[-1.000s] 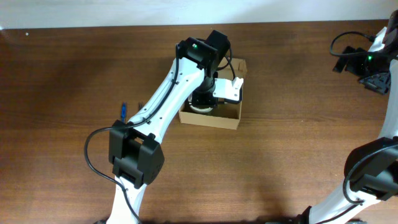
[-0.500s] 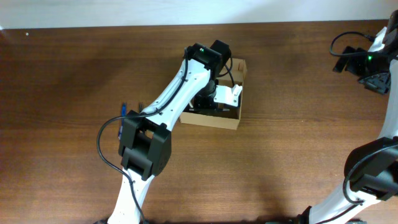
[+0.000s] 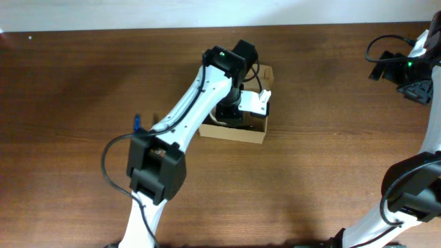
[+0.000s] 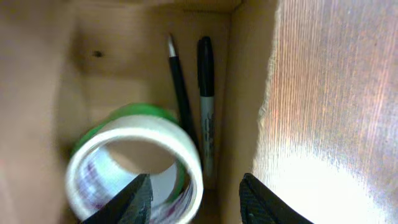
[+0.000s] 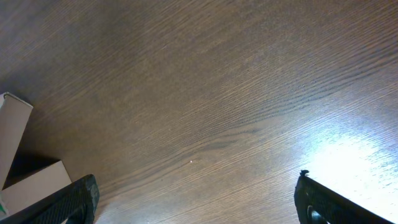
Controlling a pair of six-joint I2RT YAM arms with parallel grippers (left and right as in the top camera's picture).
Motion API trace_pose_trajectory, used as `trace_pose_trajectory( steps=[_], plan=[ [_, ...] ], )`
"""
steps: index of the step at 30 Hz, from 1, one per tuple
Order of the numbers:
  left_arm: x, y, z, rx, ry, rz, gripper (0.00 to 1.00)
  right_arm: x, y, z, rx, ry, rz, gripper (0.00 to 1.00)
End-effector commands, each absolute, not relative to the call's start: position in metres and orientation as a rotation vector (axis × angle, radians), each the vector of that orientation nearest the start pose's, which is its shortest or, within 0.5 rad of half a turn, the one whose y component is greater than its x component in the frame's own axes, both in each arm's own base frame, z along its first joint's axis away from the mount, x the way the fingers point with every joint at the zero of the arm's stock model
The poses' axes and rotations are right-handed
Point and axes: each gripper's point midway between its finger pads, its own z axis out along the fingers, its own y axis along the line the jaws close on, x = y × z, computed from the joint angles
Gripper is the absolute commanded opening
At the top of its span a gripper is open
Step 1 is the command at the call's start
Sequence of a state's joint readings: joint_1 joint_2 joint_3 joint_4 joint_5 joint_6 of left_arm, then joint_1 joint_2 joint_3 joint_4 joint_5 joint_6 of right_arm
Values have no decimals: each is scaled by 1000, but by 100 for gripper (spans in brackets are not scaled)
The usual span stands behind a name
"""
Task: Pack container
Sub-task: 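Carry the black pen into the box and release it, then move the left gripper back to the blue pen and grasp it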
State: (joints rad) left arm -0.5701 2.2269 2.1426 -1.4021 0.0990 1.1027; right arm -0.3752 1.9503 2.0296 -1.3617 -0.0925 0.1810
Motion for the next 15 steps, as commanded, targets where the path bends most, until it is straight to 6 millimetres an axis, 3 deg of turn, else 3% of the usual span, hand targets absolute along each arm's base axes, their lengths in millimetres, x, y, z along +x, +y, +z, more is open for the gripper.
trace_pose_trajectory(
  steps=[1, 5, 9, 10, 12, 15],
  plan=[
    [377, -242, 186, -2453, -2341, -82, 45, 403, -140, 205, 763, 2734, 98, 99],
    [393, -207, 250, -2336, -2695, -194, 45, 403, -140, 205, 763, 2734, 98, 99],
    [418, -150, 286, -2018, -3091, -265, 45, 403, -140, 205, 763, 2734, 98, 99],
    [432, -115, 291, -1780, -3276, -291, 46, 403, -140, 205, 763, 2734, 98, 99],
    [445, -79, 284, -1515, -3419, -303, 49, 403, -140, 205, 763, 2734, 98, 99],
    [459, -21, 251, -923, -3601, -242, 55, 403, -140, 205, 763, 2734, 98, 99]
  ],
)
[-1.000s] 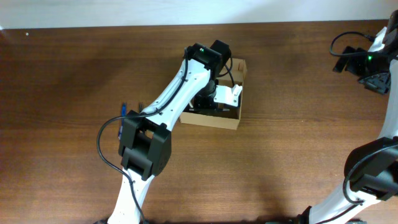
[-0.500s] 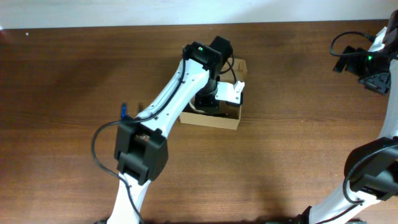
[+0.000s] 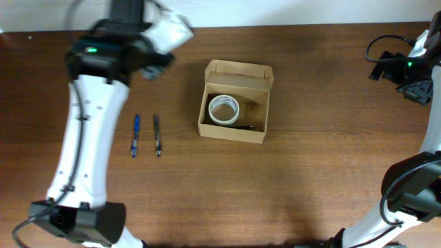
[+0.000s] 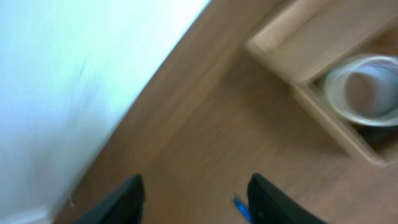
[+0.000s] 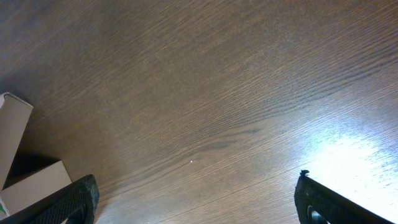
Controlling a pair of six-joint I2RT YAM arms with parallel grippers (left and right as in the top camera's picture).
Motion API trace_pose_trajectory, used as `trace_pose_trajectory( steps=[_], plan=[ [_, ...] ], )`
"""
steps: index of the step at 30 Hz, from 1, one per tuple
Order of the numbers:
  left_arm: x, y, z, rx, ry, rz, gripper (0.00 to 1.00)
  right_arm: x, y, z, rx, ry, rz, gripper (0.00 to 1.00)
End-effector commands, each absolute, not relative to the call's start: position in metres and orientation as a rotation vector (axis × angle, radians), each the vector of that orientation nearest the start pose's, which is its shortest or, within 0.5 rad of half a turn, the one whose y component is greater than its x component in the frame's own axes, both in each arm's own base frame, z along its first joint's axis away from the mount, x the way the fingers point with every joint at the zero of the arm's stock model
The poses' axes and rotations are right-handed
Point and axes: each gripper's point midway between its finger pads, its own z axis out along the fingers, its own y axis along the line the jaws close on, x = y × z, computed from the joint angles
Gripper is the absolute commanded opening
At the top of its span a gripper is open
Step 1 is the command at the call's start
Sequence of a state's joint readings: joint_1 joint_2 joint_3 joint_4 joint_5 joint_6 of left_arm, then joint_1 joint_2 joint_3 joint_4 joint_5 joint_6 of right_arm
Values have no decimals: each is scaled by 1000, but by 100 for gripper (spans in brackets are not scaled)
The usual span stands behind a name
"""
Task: Pack container
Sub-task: 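Move the left gripper back to the blue pen and grasp it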
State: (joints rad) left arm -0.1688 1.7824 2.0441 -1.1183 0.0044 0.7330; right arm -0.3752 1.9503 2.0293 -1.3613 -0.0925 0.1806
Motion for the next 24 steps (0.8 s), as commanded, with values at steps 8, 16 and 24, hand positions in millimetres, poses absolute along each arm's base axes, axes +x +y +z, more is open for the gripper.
trace_pose_trajectory(
  steps=[8, 16, 24],
  plan=[
    [438, 24, 136, 337, 2777, 49, 64, 403, -140, 205, 763, 2734, 98, 99],
    [407, 33, 67, 78, 3021, 57, 57, 403, -140, 205, 763, 2734, 98, 99],
    [377, 34, 40, 268, 3116, 58, 52, 403, -140, 205, 763, 2734, 98, 99]
  ],
)
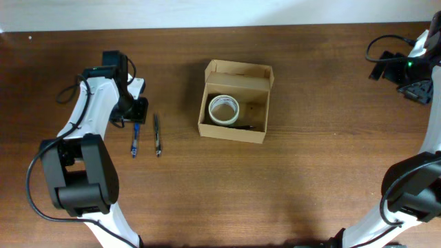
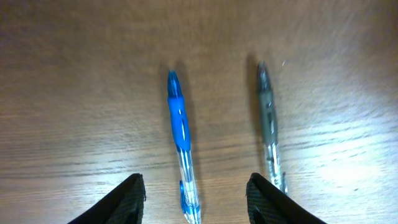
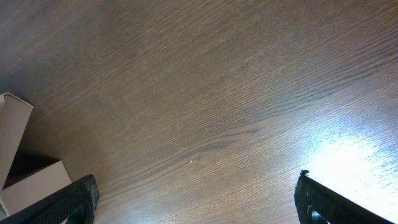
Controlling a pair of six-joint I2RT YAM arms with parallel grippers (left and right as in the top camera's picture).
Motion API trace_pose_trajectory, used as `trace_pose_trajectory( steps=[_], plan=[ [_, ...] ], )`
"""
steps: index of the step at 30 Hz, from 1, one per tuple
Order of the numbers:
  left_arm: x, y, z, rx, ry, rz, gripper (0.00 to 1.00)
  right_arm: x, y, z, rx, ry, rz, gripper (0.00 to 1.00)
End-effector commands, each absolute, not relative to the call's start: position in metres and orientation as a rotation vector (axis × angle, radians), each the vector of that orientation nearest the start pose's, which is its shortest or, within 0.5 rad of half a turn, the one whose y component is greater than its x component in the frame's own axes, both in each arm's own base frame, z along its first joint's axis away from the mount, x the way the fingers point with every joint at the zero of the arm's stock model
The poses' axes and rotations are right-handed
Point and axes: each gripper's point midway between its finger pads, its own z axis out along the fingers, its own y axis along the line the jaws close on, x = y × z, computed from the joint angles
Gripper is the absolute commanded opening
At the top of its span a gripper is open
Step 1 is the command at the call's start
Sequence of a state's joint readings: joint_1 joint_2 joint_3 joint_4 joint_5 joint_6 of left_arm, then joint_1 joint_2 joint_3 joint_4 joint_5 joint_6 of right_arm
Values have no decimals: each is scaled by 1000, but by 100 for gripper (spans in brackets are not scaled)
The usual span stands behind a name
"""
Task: Pack container
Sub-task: 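Move the left gripper back to the blue pen and grasp it, then carry the blue pen over the box and release it inside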
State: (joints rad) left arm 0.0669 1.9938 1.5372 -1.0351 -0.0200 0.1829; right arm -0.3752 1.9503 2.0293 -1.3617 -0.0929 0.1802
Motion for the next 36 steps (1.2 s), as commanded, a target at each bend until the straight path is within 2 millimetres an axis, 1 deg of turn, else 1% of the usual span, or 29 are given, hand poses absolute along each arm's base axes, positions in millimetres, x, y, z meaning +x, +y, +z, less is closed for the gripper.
trace_pose_trajectory(
  steps=[1, 2, 6, 11, 19, 20, 22, 23, 24, 28, 30, 32, 34, 36],
  plan=[
    [374, 33, 36, 273, 3124, 54, 52, 403, -140, 205, 763, 2734, 98, 99],
    [368, 34, 27, 268, 3135, 51, 51, 403, -140, 205, 763, 2734, 98, 99],
    [356, 34, 11, 264, 3159, 36, 51, 403, -140, 205, 763, 2734, 98, 99],
    [348, 34, -6, 266, 3159, 35, 51, 403, -140, 205, 763, 2734, 98, 99],
    [353, 34, -10, 263, 3132, 42, 50, 403, -140, 205, 763, 2734, 98, 99],
    [353, 35, -10, 260, 3130, 42, 42, 403, -140, 205, 763, 2734, 98, 99],
    [354, 36, -10, 255, 3126, 43, 15, 403, -140, 205, 763, 2734, 98, 99],
    [355, 37, -10, 251, 3125, 45, 6, 403, -140, 205, 763, 2734, 98, 99],
    [354, 38, -10, 248, 3125, 45, 2, 403, -140, 205, 763, 2734, 98, 99],
    [354, 43, -10, 225, 3126, 46, 2, 403, -140, 205, 763, 2734, 98, 99],
    [357, 47, -8, 211, 3118, 49, 2, 403, -140, 205, 763, 2734, 98, 99],
    [366, 49, 0, 202, 3097, 54, 2, 403, -140, 205, 763, 2734, 98, 99],
    [383, 51, 17, 197, 3056, 63, 2, 403, -140, 205, 763, 2734, 98, 99],
    [401, 53, 41, 196, 3010, 76, 2, 403, -140, 205, 763, 2734, 98, 99]
  ],
)
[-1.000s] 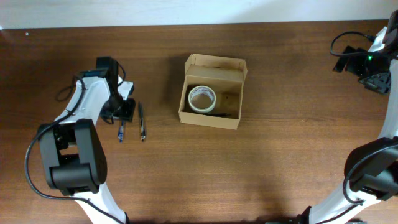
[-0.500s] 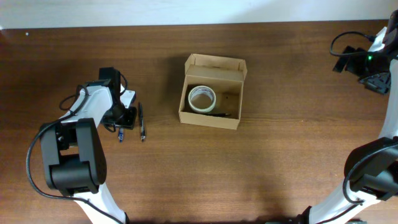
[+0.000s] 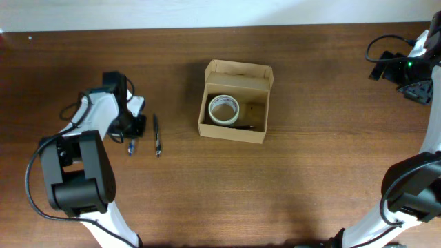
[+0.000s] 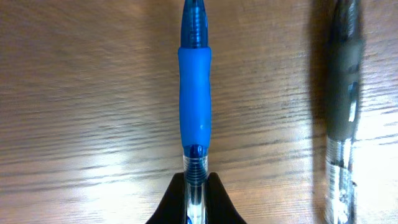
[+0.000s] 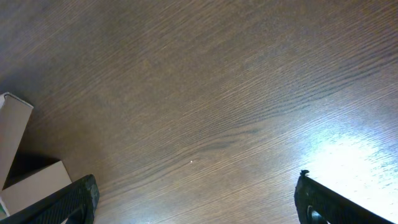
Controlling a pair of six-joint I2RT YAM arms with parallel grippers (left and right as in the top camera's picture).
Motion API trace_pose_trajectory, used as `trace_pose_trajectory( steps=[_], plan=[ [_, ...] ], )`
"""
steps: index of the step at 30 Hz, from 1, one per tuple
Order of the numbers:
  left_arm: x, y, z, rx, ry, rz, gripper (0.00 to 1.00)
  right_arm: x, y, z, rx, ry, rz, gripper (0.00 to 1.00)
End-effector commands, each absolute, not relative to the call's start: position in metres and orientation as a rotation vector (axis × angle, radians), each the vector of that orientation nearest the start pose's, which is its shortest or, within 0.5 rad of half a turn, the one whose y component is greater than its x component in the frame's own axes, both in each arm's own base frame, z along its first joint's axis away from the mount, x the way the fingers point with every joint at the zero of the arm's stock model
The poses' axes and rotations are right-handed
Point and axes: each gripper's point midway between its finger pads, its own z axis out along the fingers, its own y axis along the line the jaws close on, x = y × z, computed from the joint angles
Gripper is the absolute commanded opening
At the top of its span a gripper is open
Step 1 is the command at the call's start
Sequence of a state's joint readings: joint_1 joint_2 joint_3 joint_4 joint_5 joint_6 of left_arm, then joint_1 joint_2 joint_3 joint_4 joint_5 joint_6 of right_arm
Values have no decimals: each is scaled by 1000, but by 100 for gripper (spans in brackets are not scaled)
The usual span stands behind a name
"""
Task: Pack container
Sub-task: 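Carry the blue pen over the box and release it inside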
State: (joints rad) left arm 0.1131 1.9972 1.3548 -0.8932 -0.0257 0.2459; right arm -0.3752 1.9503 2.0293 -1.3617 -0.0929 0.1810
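An open cardboard box point(image 3: 235, 101) sits mid-table with a roll of clear tape point(image 3: 224, 109) and dark pens inside. Left of it lie a blue pen point(image 4: 194, 99) and a grey pen point(image 3: 157, 134). My left gripper point(image 4: 195, 190) is down on the table, shut on the blue pen's clear barrel behind the blue grip; in the overhead view only the pen's end point(image 3: 130, 149) shows below the gripper. The grey pen point(image 4: 343, 106) lies parallel to the right of it. My right gripper point(image 5: 196, 199) is open far off at the right rear, nothing between its fingers.
A corner of the box point(image 5: 15, 155) shows at the left of the right wrist view. The right arm point(image 3: 413, 69) with its cables hangs over the table's far right edge. The brown wooden table point(image 3: 310, 179) spreads around the box.
My left gripper was open above the two pens; now it is lower and shut on the blue pen. The right arm, box and grey pen are as before.
My left gripper was open inside the box over the tape roll and two pens. Then it was out of the box, swung toward the table's rear left. Then it hung open over the blue and grey pens, and now it is shut on the blue one.
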Motion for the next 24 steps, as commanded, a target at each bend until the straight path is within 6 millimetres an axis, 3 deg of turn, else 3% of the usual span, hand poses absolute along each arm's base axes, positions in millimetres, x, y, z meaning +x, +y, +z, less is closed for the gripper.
trace_pose_trajectory(
  steps=[1, 4, 8, 10, 11, 13, 15, 16, 20, 21, 24],
  plan=[
    [415, 55, 61, 193, 2974, 82, 2, 403, -140, 205, 763, 2734, 98, 99],
    [446, 55, 120, 210, 2865, 100, 2, 403, -140, 205, 763, 2734, 98, 99],
    [477, 29, 216, 436, 2638, 48, 2, 403, -140, 205, 763, 2734, 98, 99],
    [482, 2, 264, 583, 2499, -5, 2, 403, -140, 205, 763, 2734, 98, 99],
    [477, -30, 301, 770, 2364, -49, 2, 403, -140, 205, 763, 2734, 98, 99],
    [465, -64, 327, 979, 2238, -56, 2, 403, -140, 205, 763, 2734, 98, 99],
    [451, -94, 335, 1165, 2152, -39, 2, 403, -140, 205, 763, 2734, 98, 99],
    [435, -123, 330, 1333, 2100, -44, 2, 403, -140, 205, 763, 2734, 98, 99],
    [407, -176, 301, 1614, 2043, -118, 2, 403, -140, 205, 763, 2734, 98, 99],
    [400, -194, 285, 1719, 2016, -146, 2, 403, -140, 205, 763, 2734, 98, 99],
    [393, -218, 261, 1831, 2004, -189, 2, 403, -140, 205, 763, 2734, 98, 99]
  ],
)
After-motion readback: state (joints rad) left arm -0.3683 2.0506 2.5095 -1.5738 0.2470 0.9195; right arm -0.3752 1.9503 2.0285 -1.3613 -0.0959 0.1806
